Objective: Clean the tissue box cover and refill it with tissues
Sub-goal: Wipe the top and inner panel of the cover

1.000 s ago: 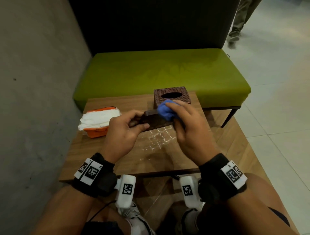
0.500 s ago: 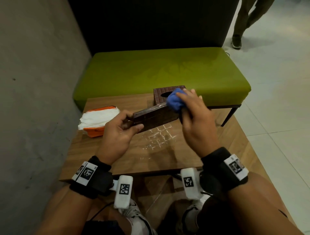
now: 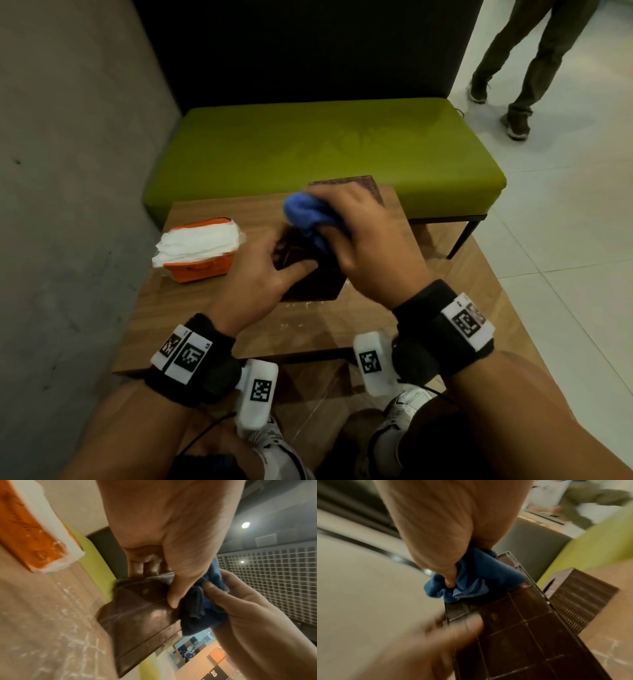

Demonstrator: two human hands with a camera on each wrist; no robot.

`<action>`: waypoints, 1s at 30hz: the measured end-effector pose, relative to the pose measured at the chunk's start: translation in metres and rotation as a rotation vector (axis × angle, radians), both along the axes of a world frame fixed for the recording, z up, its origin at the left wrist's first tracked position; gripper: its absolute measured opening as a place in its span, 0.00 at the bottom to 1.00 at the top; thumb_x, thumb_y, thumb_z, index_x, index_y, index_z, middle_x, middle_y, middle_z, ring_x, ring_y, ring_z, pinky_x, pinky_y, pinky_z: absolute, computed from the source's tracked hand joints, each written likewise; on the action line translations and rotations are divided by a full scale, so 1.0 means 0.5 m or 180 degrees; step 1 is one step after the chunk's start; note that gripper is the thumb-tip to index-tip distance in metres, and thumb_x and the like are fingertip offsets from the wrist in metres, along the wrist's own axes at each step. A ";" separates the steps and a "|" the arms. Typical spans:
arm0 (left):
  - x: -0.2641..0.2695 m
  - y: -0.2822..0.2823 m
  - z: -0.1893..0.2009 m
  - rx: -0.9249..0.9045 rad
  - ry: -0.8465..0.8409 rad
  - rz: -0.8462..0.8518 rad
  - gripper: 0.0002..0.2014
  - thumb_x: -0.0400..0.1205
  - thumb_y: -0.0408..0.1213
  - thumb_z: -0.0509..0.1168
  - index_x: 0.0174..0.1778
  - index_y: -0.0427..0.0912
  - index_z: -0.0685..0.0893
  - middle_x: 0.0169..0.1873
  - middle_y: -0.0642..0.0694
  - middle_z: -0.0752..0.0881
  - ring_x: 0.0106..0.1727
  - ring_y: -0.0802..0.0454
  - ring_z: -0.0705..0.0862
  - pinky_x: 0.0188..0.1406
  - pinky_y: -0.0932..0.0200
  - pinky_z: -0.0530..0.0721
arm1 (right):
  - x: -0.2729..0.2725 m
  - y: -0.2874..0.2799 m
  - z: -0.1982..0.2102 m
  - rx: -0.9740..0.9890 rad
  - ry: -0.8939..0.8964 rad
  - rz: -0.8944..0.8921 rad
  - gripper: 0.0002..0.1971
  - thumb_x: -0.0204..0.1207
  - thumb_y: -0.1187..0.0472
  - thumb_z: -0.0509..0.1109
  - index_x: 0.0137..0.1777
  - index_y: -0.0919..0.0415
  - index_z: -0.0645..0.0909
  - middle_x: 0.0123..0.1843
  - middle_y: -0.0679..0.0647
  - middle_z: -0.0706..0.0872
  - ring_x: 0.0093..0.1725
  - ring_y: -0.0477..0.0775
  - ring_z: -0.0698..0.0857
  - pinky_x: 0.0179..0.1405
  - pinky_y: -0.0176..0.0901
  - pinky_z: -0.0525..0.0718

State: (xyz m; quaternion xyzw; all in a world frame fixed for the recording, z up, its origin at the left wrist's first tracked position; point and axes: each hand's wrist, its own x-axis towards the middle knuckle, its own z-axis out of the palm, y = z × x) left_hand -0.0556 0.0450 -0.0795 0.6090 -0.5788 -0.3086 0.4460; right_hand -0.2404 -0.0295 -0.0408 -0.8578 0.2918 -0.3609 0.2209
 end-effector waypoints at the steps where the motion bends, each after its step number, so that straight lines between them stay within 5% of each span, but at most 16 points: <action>1: -0.003 -0.006 0.008 -0.0110 -0.0005 0.0046 0.16 0.80 0.34 0.78 0.63 0.51 0.88 0.53 0.51 0.95 0.57 0.52 0.93 0.59 0.39 0.91 | 0.009 0.007 -0.004 -0.0149 0.0159 0.0104 0.24 0.81 0.68 0.69 0.78 0.58 0.78 0.68 0.56 0.82 0.69 0.56 0.79 0.70 0.48 0.79; 4: -0.002 -0.015 0.020 -0.0270 0.0333 0.0071 0.20 0.82 0.25 0.76 0.64 0.53 0.87 0.56 0.50 0.95 0.60 0.51 0.93 0.62 0.45 0.91 | 0.008 0.009 -0.031 -0.0302 0.0064 0.0022 0.24 0.85 0.68 0.67 0.81 0.62 0.76 0.76 0.58 0.81 0.76 0.58 0.78 0.77 0.52 0.76; 8: 0.008 -0.010 0.023 -0.0297 0.0527 0.0296 0.15 0.83 0.29 0.77 0.64 0.45 0.87 0.54 0.49 0.95 0.57 0.53 0.94 0.58 0.54 0.93 | -0.021 -0.008 -0.052 0.0405 -0.0564 -0.0698 0.24 0.88 0.68 0.64 0.83 0.58 0.74 0.82 0.53 0.79 0.83 0.49 0.74 0.84 0.53 0.73; 12: 0.006 -0.014 0.013 -0.0331 0.0269 0.0223 0.09 0.82 0.29 0.78 0.53 0.43 0.86 0.46 0.45 0.93 0.50 0.49 0.92 0.53 0.42 0.92 | 0.005 0.053 -0.058 0.0052 -0.0290 -0.0532 0.28 0.88 0.70 0.62 0.87 0.59 0.69 0.90 0.57 0.65 0.92 0.53 0.58 0.91 0.52 0.60; 14: 0.002 -0.012 0.005 -0.0396 0.0091 0.0175 0.08 0.83 0.31 0.78 0.51 0.40 0.84 0.43 0.42 0.91 0.47 0.41 0.90 0.50 0.37 0.89 | 0.010 0.057 -0.068 -0.0340 0.0019 -0.0323 0.27 0.87 0.70 0.62 0.86 0.61 0.70 0.90 0.59 0.66 0.92 0.57 0.58 0.91 0.60 0.58; 16: 0.002 -0.007 0.003 -0.0463 0.0068 0.0224 0.08 0.83 0.31 0.78 0.51 0.39 0.84 0.43 0.46 0.92 0.47 0.48 0.91 0.49 0.43 0.91 | -0.005 0.038 -0.073 -0.0246 -0.0022 -0.0382 0.27 0.87 0.71 0.62 0.85 0.61 0.71 0.88 0.57 0.69 0.91 0.55 0.61 0.90 0.61 0.60; 18: 0.002 0.001 0.007 -0.0479 0.0256 0.0316 0.09 0.83 0.31 0.78 0.54 0.39 0.85 0.46 0.48 0.93 0.51 0.54 0.93 0.49 0.54 0.93 | -0.027 0.022 -0.065 0.0346 -0.0451 -0.0666 0.25 0.89 0.69 0.62 0.85 0.57 0.73 0.84 0.48 0.76 0.86 0.42 0.69 0.87 0.47 0.67; 20: 0.000 0.002 0.013 -0.0486 0.0435 0.0354 0.09 0.83 0.29 0.77 0.55 0.35 0.84 0.48 0.46 0.93 0.53 0.55 0.93 0.50 0.60 0.92 | -0.038 0.025 -0.055 0.0906 -0.0790 -0.0822 0.22 0.91 0.65 0.61 0.84 0.54 0.74 0.71 0.32 0.81 0.71 0.23 0.77 0.71 0.23 0.75; 22: -0.004 -0.004 0.021 -0.0531 0.0417 0.0355 0.08 0.83 0.28 0.77 0.52 0.37 0.84 0.46 0.46 0.92 0.51 0.58 0.92 0.48 0.65 0.89 | -0.022 0.051 -0.045 0.0883 -0.0800 -0.0923 0.22 0.92 0.62 0.60 0.85 0.53 0.72 0.67 0.33 0.83 0.66 0.24 0.79 0.63 0.19 0.75; 24: -0.004 -0.012 0.027 -0.0590 0.0401 0.0370 0.09 0.82 0.26 0.77 0.50 0.38 0.82 0.44 0.42 0.91 0.48 0.55 0.91 0.48 0.66 0.87 | -0.001 0.075 -0.050 0.0608 -0.0778 -0.0975 0.26 0.92 0.61 0.59 0.89 0.57 0.65 0.80 0.47 0.80 0.78 0.39 0.78 0.75 0.34 0.78; 26: 0.000 -0.015 0.032 -0.0591 0.0348 0.0362 0.10 0.82 0.26 0.77 0.47 0.40 0.81 0.41 0.46 0.91 0.46 0.54 0.89 0.48 0.65 0.86 | 0.008 0.081 -0.064 0.0330 -0.0737 -0.0918 0.29 0.91 0.65 0.59 0.91 0.62 0.58 0.90 0.53 0.66 0.89 0.50 0.65 0.86 0.53 0.70; 30: 0.005 -0.015 0.033 -0.0547 0.0279 0.0370 0.15 0.82 0.27 0.78 0.43 0.49 0.79 0.35 0.59 0.88 0.40 0.62 0.85 0.44 0.68 0.82 | 0.007 0.066 -0.069 -0.0181 -0.0315 -0.0775 0.32 0.88 0.73 0.61 0.90 0.69 0.54 0.92 0.61 0.56 0.93 0.56 0.49 0.90 0.63 0.61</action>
